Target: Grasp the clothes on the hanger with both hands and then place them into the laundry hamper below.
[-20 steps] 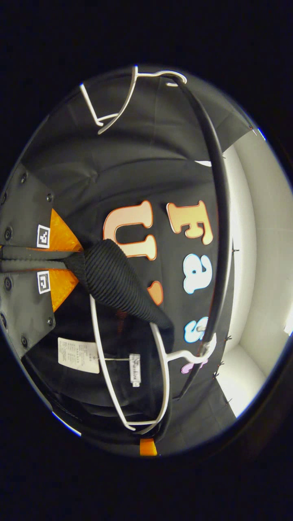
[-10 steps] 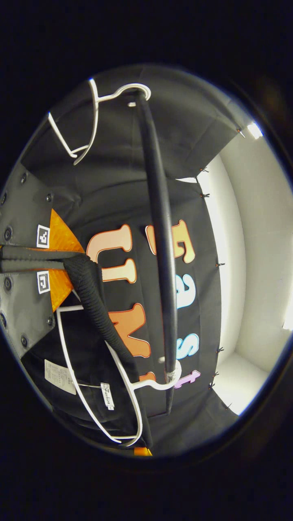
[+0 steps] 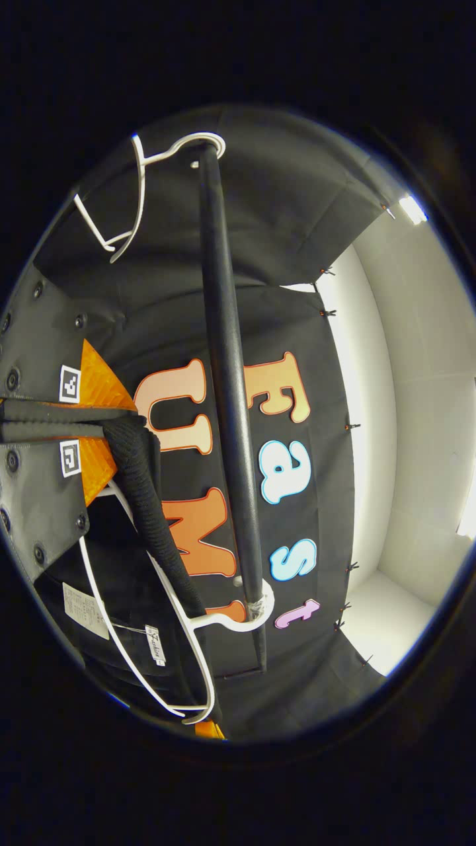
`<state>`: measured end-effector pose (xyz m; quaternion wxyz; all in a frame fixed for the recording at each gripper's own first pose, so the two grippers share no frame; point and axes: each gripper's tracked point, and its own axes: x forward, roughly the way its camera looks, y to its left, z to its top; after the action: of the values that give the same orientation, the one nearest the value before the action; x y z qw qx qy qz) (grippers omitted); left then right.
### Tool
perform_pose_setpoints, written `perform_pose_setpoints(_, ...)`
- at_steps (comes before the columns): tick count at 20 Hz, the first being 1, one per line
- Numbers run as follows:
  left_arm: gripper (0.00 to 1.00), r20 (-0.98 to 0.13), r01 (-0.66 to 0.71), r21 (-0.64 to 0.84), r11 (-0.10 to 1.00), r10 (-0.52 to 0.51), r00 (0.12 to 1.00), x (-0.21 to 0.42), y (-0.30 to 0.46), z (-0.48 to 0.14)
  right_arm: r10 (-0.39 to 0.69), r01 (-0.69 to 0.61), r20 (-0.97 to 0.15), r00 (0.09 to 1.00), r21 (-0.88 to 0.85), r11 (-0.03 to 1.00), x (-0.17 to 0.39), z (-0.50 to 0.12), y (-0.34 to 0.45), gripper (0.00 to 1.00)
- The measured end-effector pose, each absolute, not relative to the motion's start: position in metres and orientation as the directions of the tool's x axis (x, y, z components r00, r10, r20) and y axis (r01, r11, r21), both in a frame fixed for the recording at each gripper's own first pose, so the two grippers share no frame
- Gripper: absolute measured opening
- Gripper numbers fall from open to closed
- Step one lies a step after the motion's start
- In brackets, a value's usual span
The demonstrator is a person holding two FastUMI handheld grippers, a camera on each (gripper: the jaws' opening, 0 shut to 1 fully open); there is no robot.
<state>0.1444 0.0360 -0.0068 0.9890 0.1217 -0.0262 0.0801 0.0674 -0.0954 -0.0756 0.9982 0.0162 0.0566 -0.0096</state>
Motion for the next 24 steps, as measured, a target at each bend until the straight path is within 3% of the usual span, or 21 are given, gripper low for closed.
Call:
perform_pose_setpoints(17,0.06,0.040,-0.205,0.169,0.964,0.201,0.979,0.150,0.071,-0.027,0.108,-0.099,-0.032,0.994,0.213,0.972,0.047,-0.144,-0.065,0.00)
perform_pose_setpoints(24,0.06,-0.038,-0.218,0.110,0.970,0.223,0.974,0.157,0.103,-0.072,0.148,-0.125,-0.081,0.986,0.232,0.965,0.059,-0.184,-0.041,0.00)
